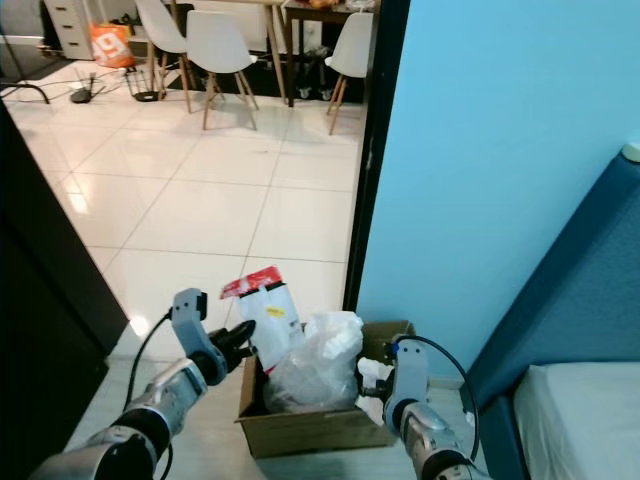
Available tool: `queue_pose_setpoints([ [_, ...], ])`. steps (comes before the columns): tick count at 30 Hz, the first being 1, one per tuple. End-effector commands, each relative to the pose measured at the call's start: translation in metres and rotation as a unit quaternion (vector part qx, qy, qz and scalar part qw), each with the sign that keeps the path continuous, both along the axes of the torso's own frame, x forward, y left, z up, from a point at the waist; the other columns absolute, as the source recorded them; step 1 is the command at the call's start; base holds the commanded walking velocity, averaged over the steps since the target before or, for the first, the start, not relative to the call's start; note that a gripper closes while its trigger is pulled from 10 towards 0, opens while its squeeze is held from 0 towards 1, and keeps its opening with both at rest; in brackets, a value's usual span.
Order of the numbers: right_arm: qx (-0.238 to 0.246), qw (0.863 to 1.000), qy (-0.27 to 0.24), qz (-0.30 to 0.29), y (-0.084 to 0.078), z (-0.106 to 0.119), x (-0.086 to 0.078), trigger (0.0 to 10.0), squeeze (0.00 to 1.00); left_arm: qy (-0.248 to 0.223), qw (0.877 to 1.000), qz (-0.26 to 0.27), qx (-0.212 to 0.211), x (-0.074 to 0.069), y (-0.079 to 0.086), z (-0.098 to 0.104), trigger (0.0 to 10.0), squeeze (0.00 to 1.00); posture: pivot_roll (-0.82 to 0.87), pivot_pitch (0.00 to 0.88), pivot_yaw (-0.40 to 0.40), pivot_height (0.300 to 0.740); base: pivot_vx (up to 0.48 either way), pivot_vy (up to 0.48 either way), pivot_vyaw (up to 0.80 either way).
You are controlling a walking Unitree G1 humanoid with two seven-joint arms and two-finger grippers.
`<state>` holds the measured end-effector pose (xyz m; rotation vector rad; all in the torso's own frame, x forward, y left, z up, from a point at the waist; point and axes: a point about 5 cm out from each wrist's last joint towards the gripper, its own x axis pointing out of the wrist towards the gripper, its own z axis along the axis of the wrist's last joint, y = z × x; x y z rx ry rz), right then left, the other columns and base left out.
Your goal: Clean up the room
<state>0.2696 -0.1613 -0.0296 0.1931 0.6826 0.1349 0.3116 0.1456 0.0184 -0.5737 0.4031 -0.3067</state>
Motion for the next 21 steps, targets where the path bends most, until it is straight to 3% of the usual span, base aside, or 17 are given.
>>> queue_pose_setpoints([
  [1,0.004,1.0,-0.01,-0.002,0.001,0.002,0.002,10.0,0.0,0.006,1.0,-0.006,0.007,-0.004,-0.002,-0.004,10.0,0.0,0.08,0.0,-0.033,0.74,0.33,-0.345,0.0],
  [4,0.004,1.0,-0.015,0.002,0.001,0.004,0.004,10.0,0.0,0.008,1.0,-0.009,0.009,-0.005,-0.003,-0.005,10.0,0.0,0.08,0.0,-0.034,0.74,0.334,-0.341,0.0],
  [7,0.001,1.0,-0.021,0.007,0.003,0.007,0.008,10.0,0.0,0.026,0.999,0.033,0.021,-0.004,0.003,-0.007,10.0,0.0,0.08,0.0,-0.036,0.74,0.316,-0.291,0.0],
  [21,-0.014,0.997,-0.064,0.049,0.015,0.023,0.025,10.0,0.0,0.049,0.994,0.095,0.027,-0.008,0.022,-0.013,10.0,0.0,0.08,0.0,-0.042,0.74,0.0,0.0,0.0],
])
